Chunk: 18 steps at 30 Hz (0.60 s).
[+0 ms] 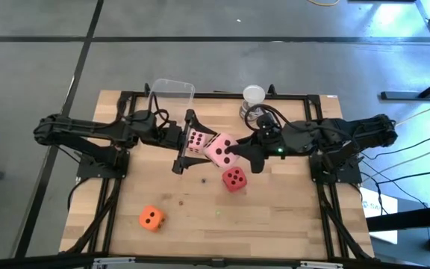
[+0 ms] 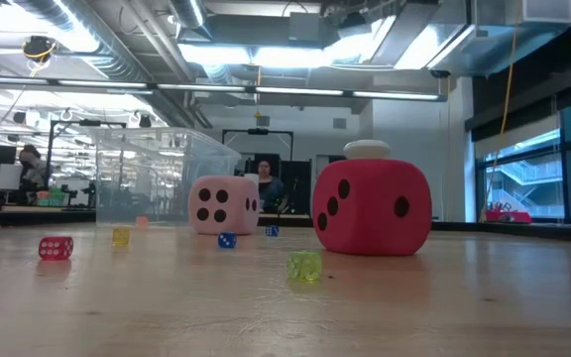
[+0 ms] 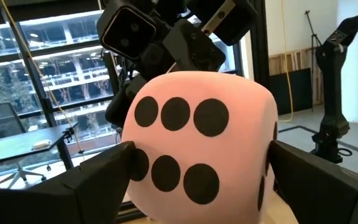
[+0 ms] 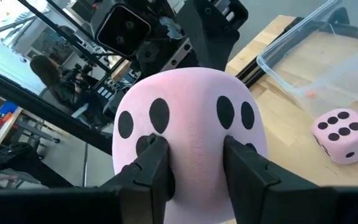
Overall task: Pick & Place Dice
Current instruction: Put the large pink dice into the transparent bin
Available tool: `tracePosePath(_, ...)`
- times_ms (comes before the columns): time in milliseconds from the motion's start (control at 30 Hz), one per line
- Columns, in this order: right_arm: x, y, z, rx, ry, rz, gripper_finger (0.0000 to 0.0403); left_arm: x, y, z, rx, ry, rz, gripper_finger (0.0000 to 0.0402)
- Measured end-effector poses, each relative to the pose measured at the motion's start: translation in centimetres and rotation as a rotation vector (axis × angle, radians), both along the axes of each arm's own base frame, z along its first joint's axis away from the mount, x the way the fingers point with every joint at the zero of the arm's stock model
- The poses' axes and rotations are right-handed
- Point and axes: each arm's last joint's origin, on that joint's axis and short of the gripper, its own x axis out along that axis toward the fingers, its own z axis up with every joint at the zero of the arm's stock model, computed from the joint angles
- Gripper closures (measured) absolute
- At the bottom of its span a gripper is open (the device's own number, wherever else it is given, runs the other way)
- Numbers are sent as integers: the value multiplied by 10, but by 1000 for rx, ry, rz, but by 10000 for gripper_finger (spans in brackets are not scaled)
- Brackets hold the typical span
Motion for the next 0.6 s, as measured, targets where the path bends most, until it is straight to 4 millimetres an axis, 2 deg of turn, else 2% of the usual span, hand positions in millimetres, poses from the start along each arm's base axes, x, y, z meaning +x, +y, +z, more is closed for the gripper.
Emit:
tracePosePath(200, 13, 2, -4, 11, -20, 24, 281, 1, -5, -1, 55, -1, 16, 35)
tracePosePath(333, 19, 3, -3, 5, -58, 43, 281, 1, -10, -2, 86, 3, 22, 56)
tracePosePath(433, 23, 2, -1, 6, -90, 48, 281, 1, -12, -2, 70, 7, 18, 91)
tracePosePath(600, 29, 0, -3, 24, -101, 78, 285, 2, -13, -4, -15, 35, 2, 188)
